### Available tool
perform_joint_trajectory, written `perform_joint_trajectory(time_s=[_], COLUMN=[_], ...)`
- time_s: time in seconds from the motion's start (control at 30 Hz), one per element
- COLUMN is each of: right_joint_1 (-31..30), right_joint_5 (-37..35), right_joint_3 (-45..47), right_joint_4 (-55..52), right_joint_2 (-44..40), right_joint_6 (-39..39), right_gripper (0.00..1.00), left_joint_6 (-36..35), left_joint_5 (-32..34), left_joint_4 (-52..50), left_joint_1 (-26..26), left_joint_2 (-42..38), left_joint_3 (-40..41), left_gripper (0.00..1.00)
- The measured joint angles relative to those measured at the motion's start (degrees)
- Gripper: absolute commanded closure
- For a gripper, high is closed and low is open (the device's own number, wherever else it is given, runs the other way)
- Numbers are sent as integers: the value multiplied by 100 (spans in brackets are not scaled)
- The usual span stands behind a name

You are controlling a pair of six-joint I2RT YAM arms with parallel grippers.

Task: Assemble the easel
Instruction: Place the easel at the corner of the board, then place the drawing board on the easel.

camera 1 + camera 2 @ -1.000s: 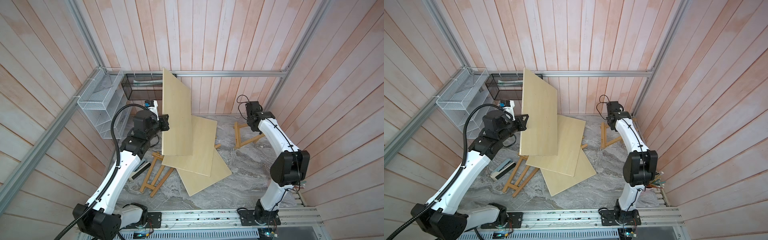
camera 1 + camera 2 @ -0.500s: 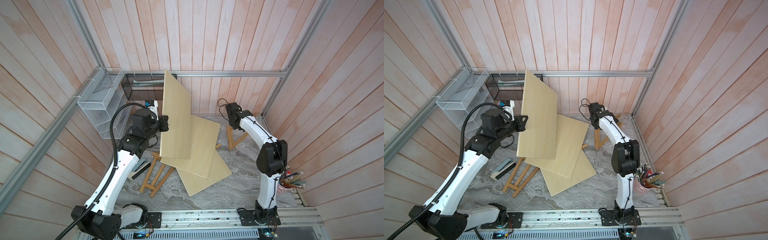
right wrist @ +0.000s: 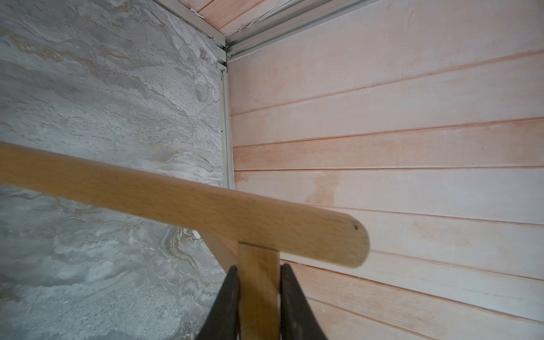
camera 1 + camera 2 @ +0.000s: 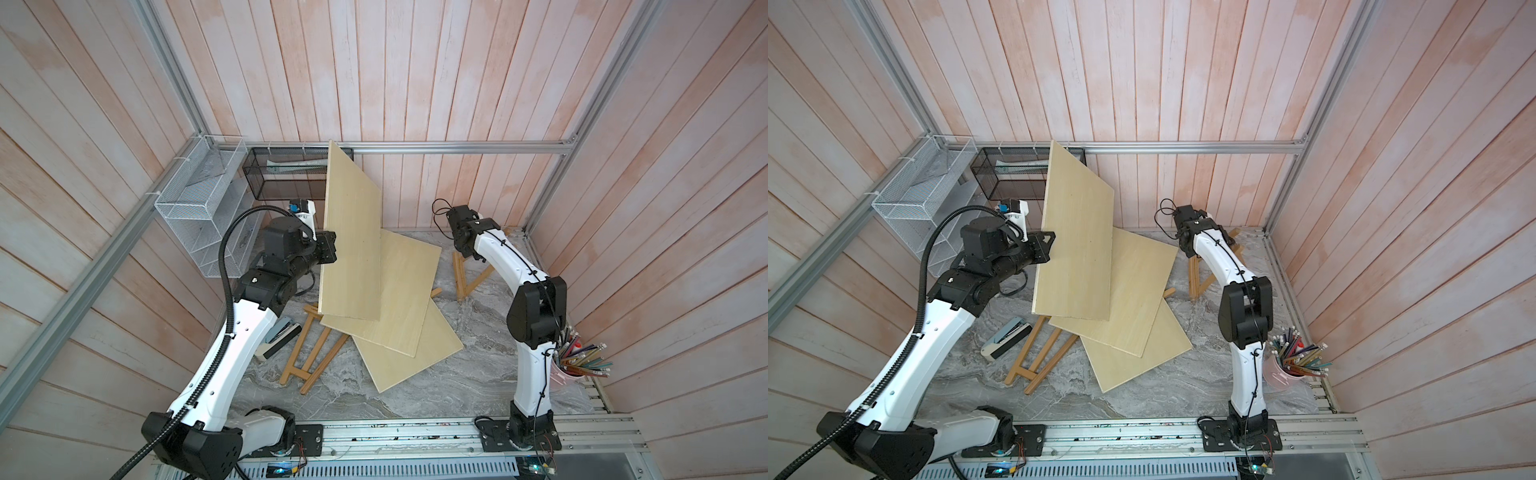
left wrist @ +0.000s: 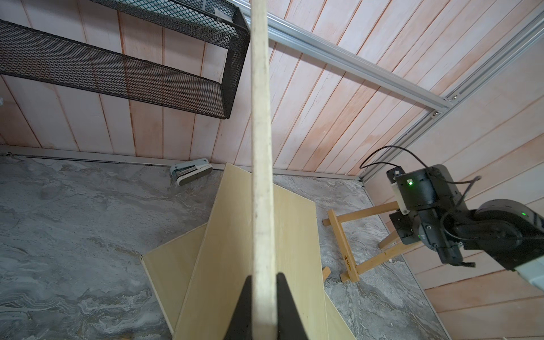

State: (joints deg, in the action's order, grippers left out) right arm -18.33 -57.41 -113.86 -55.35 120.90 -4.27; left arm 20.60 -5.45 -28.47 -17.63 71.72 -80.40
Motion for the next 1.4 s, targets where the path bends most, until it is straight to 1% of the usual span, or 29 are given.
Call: perform_joint_trajectory(time_s=[0.03, 0.1, 0.23, 0.33, 0.53, 0.63, 0.73, 0.83, 0.9, 1.07, 1.17, 1.3, 1.4], right_joint_1=[-2, -50, -267, -415, -428, -511, -894, -1530, -1873, -2083, -2153, -2339, -2546], right_joint_5=[168, 542, 1032, 1204, 1331, 1462, 1803, 2586, 3351, 5309, 6218, 6841, 6953], right_joint_3=[-31, -39, 9, 173, 798, 1379, 2223, 3303, 3971, 5233, 5499, 5512, 5512], right_joint_4=[35, 111, 192, 328, 763, 1189, 1867, 2632, 3156, 4345, 4747, 4975, 4968], right_joint_2=[-17, -83, -426, -966, -2304, -2918, -3585, -4380, -4889, -5858, -6078, -6094, -6078], right_joint_6=[94, 210, 310, 326, 315, 229, 57, -50, -11, 330, 483, 535, 476], right_gripper=[48, 39, 31, 28, 28, 28, 28, 29, 30, 31, 31, 32, 32], left_joint_6=[-2, -7, -7, -2, 155, 367, 516, 560, 601, 831, 1005, 1213, 1300], left_joint_5=[13, 57, 164, 264, 402, 413, 459, 568, 684, 933, 1062, 1069, 1163], left_joint_4=[-15, -39, -109, -157, -160, -155, -173, -269, -376, -721, -852, -916, -903], left_joint_1=[-17, -72, -192, -282, -470, -579, -769, -1032, -1248, -1650, -1821, -1884, -1904], left_joint_2=[17, 55, 107, 153, 260, 422, 664, 964, 1187, 1773, 2109, 2398, 2420], left_joint_3=[-28, -85, -181, -254, -308, -348, -520, -824, -1084, -1733, -2059, -2277, -2275], left_gripper=[100, 100, 100, 100, 100, 100, 100, 100, 100, 100, 100, 100, 100])
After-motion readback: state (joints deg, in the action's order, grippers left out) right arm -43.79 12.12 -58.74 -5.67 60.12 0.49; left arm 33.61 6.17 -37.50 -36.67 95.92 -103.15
